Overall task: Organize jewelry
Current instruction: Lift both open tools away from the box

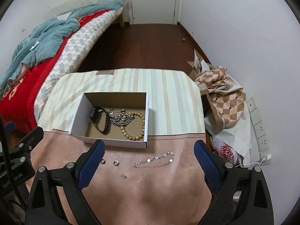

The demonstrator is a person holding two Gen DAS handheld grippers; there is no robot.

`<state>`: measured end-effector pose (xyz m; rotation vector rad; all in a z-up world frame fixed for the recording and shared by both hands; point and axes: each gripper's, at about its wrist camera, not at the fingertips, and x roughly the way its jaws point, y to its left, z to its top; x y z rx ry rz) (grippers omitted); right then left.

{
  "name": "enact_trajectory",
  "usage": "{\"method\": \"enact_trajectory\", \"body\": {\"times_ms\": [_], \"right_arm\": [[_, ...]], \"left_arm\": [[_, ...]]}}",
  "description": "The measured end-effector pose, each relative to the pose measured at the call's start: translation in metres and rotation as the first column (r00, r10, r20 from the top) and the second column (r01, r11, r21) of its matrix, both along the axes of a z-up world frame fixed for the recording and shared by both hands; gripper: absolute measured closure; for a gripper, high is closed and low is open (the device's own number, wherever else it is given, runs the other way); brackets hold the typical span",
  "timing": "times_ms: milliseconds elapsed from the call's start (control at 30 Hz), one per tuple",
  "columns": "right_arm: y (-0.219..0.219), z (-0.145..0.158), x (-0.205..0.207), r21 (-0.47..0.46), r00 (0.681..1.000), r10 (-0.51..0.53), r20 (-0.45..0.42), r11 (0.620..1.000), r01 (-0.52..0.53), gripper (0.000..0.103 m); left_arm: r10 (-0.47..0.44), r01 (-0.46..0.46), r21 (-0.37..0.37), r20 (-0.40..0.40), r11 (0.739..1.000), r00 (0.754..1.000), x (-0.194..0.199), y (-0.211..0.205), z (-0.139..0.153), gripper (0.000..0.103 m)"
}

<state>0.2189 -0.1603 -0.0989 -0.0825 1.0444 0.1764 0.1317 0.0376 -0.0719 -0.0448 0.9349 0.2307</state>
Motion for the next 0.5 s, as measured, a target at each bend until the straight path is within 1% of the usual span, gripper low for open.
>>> {"method": "enact_trajectory", "body": {"times_ms": [300, 500], "right_arm": [[-0.008, 0.038, -0.043, 0.016, 0.997, -0.008, 0.082, 1.000, 0.007, 0.006], [-0.014, 0.059, -0.065, 0.024, 0.992, -0.016, 0.128, 1.000, 0.013, 0.006]], "left_arm": [[-0.018, 0.018, 0.006, 0.056, 1.000, 0.998, -0.038, -0.009, 0.026, 0.001], [-0.018, 0.018, 0.004, 0.076, 1.000, 0.997, -0.055, -0.011, 0.035, 0.001]]}}
